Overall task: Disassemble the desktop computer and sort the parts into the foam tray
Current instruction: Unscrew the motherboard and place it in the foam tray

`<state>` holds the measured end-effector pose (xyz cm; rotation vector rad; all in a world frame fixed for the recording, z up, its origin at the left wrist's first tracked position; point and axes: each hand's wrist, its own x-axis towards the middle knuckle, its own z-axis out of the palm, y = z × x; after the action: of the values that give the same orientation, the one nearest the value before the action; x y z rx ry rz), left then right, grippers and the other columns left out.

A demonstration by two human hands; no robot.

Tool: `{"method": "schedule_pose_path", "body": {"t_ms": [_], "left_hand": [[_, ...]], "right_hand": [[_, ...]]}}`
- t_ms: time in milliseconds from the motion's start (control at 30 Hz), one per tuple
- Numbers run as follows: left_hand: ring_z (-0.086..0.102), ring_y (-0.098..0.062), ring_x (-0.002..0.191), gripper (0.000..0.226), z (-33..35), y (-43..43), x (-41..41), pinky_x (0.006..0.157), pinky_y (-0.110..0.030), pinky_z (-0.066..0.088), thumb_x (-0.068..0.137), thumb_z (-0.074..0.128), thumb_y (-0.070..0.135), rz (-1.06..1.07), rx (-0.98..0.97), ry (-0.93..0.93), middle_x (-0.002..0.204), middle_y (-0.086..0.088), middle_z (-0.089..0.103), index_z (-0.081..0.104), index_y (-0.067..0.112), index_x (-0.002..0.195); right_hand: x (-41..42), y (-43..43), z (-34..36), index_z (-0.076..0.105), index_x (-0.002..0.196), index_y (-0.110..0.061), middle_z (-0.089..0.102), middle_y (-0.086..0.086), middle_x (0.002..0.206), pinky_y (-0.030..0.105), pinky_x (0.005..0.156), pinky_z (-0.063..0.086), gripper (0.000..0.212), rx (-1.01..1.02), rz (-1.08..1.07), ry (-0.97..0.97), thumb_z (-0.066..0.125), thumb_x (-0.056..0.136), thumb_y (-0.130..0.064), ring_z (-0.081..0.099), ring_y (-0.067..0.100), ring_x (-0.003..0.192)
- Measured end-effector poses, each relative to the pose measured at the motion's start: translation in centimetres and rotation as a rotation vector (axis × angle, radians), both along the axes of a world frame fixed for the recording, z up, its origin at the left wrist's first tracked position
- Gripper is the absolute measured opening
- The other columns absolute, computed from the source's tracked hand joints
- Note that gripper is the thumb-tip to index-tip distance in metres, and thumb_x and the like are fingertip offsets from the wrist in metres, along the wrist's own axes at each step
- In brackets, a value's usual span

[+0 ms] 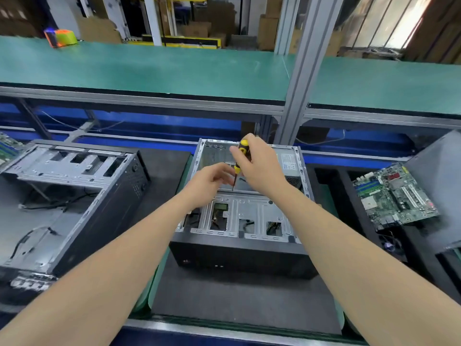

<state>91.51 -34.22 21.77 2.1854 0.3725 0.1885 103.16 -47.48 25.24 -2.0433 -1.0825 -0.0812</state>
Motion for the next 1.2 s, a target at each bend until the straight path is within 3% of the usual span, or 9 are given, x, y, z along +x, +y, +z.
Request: {"method": "schedule_pose_path", "body": {"t_ms": [100, 233, 333, 533, 700, 833, 1000, 1133, 1200], "left_hand": [[0.067, -0.004, 0.106, 0.053, -0.7, 1.9, 0.4, 0.104, -0.043, 0.051, 0.093, 0.037, -0.012, -0.095, 0.031, 0.014, 0.104, 0.013, 0.074, 0.066, 0.027, 0.114], [0.067, -0.005, 0.089, 0.067, -2.1, 3.6, 0.4, 0.074, -0.037, 0.054, 0.083, 0.034, -0.014, -0.177, 0.044, 0.025, 0.096, 0.019, 0.072, 0.064, 0.041, 0.108], [0.065, -0.007, 0.103, 0.07, -3.1, 3.9, 0.3, 0.091, -0.032, 0.048, 0.08, 0.033, -0.015, -0.218, 0.013, 0.003, 0.095, 0.016, 0.073, 0.065, 0.04, 0.111], [0.064, -0.003, 0.108, 0.069, -3.6, 4.3, 0.6, 0.094, -0.031, 0.048, 0.08, 0.037, -0.015, -0.255, 0.027, 0.003, 0.097, 0.019, 0.074, 0.065, 0.039, 0.112], [0.064, 0.002, 0.093, 0.062, -3.8, 4.3, 0.4, 0.071, -0.023, 0.045, 0.084, 0.039, -0.014, -0.251, 0.036, -0.017, 0.097, 0.019, 0.073, 0.064, 0.036, 0.11], [0.063, 0.002, 0.101, 0.059, -3.9, 4.3, 0.4, 0.074, -0.016, 0.041, 0.086, 0.04, -0.014, -0.246, 0.038, -0.022, 0.096, 0.018, 0.073, 0.064, 0.033, 0.112], [0.057, 0.016, 0.07, 0.059, -3.9, 4.1, 0.5, 0.056, -0.005, 0.038, 0.086, 0.041, -0.013, -0.255, 0.067, -0.043, 0.098, 0.015, 0.074, 0.059, 0.039, 0.104], [0.057, 0.015, 0.068, 0.057, -3.9, 4.1, 0.4, 0.056, -0.007, 0.037, 0.086, 0.042, -0.012, -0.243, 0.071, -0.028, 0.096, 0.015, 0.075, 0.059, 0.041, 0.1], [0.058, 0.013, 0.071, 0.055, -4.0, 4.1, 0.6, 0.056, -0.008, 0.037, 0.086, 0.043, -0.011, -0.239, 0.058, -0.01, 0.095, 0.015, 0.075, 0.061, 0.039, 0.1]], "right_hand": [[-0.1, 0.9, -0.4, 0.049, 0.097, -0.016, 0.055, -0.003, 0.071, 0.019, 0.053, 0.038, 0.027, -0.025, -0.008, 0.037, 0.053, 0.109, -0.04, 0.049, 0.011, 0.06], [-0.7, 1.8, -1.0, 0.044, 0.094, -0.02, 0.055, -0.004, 0.069, 0.016, 0.052, 0.039, 0.026, -0.043, -0.035, 0.07, 0.053, 0.108, -0.04, 0.049, 0.006, 0.055], [-1.1, 1.9, -1.4, 0.045, 0.094, -0.019, 0.058, -0.003, 0.07, 0.017, 0.052, 0.041, 0.026, -0.053, -0.051, 0.079, 0.054, 0.108, -0.039, 0.053, 0.006, 0.059], [-1.7, 1.8, -1.6, 0.047, 0.096, -0.014, 0.062, 0.004, 0.073, 0.034, 0.055, 0.042, 0.03, -0.08, -0.12, 0.069, 0.054, 0.108, -0.04, 0.058, 0.022, 0.065], [-2.3, 1.8, -1.7, 0.048, 0.098, -0.013, 0.061, 0.003, 0.073, 0.032, 0.057, 0.043, 0.028, -0.071, -0.13, 0.076, 0.054, 0.108, -0.038, 0.057, 0.02, 0.066], [-2.5, 1.8, -1.6, 0.049, 0.099, -0.012, 0.061, 0.002, 0.073, 0.037, 0.059, 0.046, 0.028, -0.077, -0.132, 0.08, 0.054, 0.108, -0.038, 0.058, 0.021, 0.066], [-2.9, 1.4, -0.8, 0.05, 0.099, -0.007, 0.062, 0.008, 0.078, 0.046, 0.066, 0.052, 0.03, -0.114, -0.09, 0.083, 0.057, 0.107, -0.035, 0.064, 0.028, 0.072], [-2.8, 1.5, 1.1, 0.055, 0.095, -0.003, 0.064, 0.013, 0.087, 0.054, 0.073, 0.057, 0.025, -0.214, -0.061, 0.063, 0.064, 0.102, -0.025, 0.068, 0.034, 0.079], [-2.8, 1.9, 2.0, 0.058, 0.094, -0.007, 0.067, 0.012, 0.09, 0.049, 0.074, 0.059, 0.017, -0.311, -0.084, 0.033, 0.064, 0.099, -0.022, 0.069, 0.03, 0.081]]}}
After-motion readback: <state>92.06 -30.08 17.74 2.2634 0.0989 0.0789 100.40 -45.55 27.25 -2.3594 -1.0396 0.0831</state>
